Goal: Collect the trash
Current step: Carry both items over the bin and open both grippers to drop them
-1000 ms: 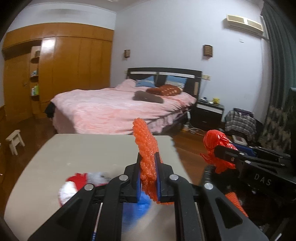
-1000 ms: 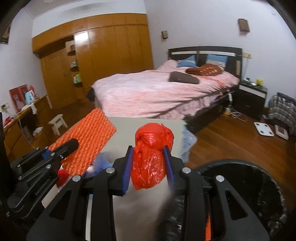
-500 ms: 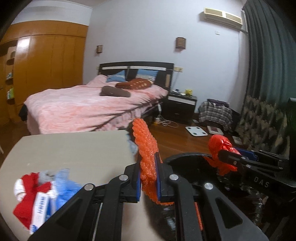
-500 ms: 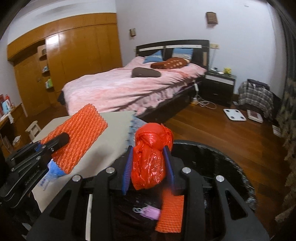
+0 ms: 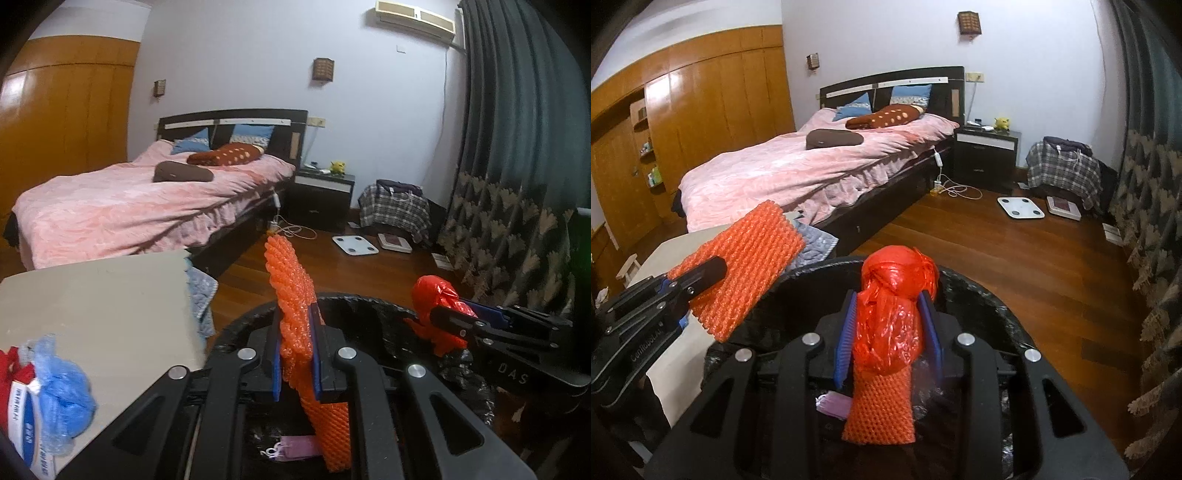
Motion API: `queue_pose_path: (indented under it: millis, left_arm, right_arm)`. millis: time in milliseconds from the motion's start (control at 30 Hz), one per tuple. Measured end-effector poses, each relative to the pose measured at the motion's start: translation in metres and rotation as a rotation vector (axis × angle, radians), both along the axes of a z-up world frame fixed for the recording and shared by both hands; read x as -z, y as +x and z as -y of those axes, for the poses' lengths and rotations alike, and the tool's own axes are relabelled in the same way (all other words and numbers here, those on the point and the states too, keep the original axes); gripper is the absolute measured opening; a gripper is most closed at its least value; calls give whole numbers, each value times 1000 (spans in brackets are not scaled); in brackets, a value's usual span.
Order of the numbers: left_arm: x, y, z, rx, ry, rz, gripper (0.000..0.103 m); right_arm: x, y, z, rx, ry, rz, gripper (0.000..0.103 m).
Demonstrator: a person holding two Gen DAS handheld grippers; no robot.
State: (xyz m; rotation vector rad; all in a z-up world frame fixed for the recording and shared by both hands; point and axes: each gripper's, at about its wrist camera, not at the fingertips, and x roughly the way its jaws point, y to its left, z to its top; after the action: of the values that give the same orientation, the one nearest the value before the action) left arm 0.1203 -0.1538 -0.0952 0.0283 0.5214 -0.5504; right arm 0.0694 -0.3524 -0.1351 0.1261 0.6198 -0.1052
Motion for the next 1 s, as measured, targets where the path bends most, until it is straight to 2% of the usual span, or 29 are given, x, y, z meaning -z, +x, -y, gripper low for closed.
queue_pose_path:
  millis: [133,200,233,267,333,367,400,467,533,667,767,1000]
  left_arm:
    - [7,-1,10,21,10,-22,13]
    - [8,-1,10,23,10,-30,21]
    - [8,0,11,23,7,-34,31]
    - [8,0,9,19,4,-36,40]
    - [7,0,5,11,1,-29,48]
    - [6,0,3,6,2,-27,57]
    - [6,0,1,-2,2,-23,61]
    - [4,-2,-6,-19,4,-12,65]
    - [2,-2,-12,-38,10,2,73]
    - [-3,-5,-33,-83,21,25,84]
    - [-5,-6,-54,-129,35,48,89]
    - [-12,-6,-107,-239,51,66,90]
  right_arm:
    - [5,-4,10,21,2,-5,36]
    - [6,-4,13,33,1,-7,45]
    - [4,-2,14,37,1,-7,47]
    - [4,-3,15,42,-1,-6,52]
    - [3,-3,17,52,-7,1,62]
    - [1,-3,16,58,-10,9,71]
    - [0,-4,16,67,-15,18,84]
    - [-3,-5,15,86,-22,33,94]
    - [-5,-5,13,87,-17,43,97]
    - [-9,2,5,70,-11,44,97]
    - [-13,7,-8,50,-9,51,98]
    - [-19,25,-47,-23,10,66,98]
